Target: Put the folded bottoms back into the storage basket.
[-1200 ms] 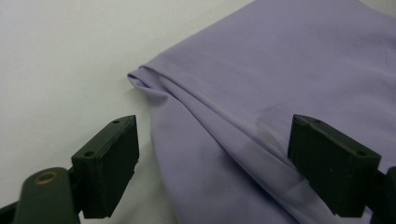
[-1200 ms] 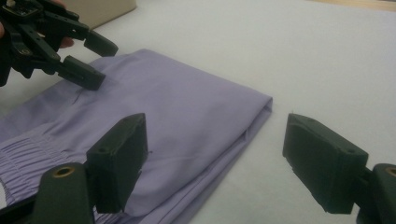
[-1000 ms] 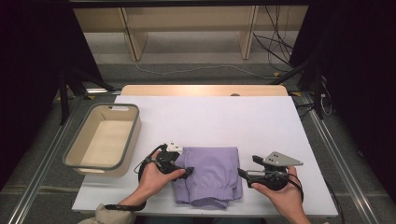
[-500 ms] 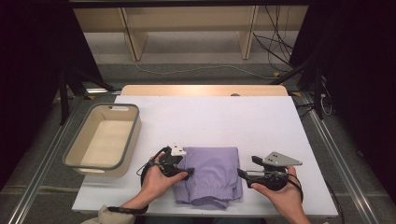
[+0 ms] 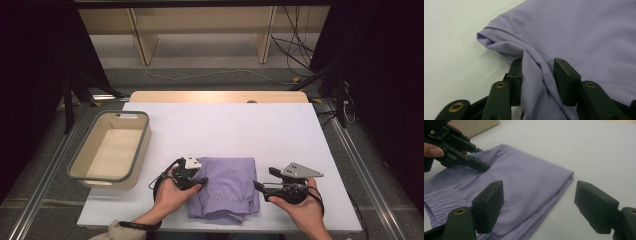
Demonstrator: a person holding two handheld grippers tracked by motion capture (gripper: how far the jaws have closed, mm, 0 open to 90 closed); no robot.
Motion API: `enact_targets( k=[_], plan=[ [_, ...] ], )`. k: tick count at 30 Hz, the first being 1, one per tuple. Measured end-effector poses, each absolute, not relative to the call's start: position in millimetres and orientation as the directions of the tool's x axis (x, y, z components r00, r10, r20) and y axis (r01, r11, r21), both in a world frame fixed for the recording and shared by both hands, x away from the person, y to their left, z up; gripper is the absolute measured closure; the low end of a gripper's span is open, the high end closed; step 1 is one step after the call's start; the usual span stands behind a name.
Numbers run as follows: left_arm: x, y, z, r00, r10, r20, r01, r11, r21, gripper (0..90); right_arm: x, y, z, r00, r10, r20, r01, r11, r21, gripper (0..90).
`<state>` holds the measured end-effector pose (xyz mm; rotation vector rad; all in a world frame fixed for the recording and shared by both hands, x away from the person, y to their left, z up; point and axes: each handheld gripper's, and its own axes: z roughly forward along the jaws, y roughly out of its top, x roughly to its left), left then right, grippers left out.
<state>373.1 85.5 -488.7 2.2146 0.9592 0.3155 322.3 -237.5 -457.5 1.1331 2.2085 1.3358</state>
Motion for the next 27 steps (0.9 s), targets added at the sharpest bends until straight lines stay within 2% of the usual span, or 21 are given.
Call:
enact_targets(
  k=[16, 27],
  plan=[
    [372.7, 83.5, -488.3, 0.714, 0.698, -0.055, 0.535, -0.494, 0.686, 81.7, 321.6, -237.3, -456.9, -0.634, 0.764, 0.122, 0.461, 0.246, 0.853, 25.4],
    [374.9, 87.5, -484.7, 0.716, 0.69, -0.105, 0.553, -0.468, 0.689, 84.8, 321.5, -238.1, -456.6, -0.631, 0.766, 0.121, 0.457, 0.241, 0.856, 25.8]
  ],
)
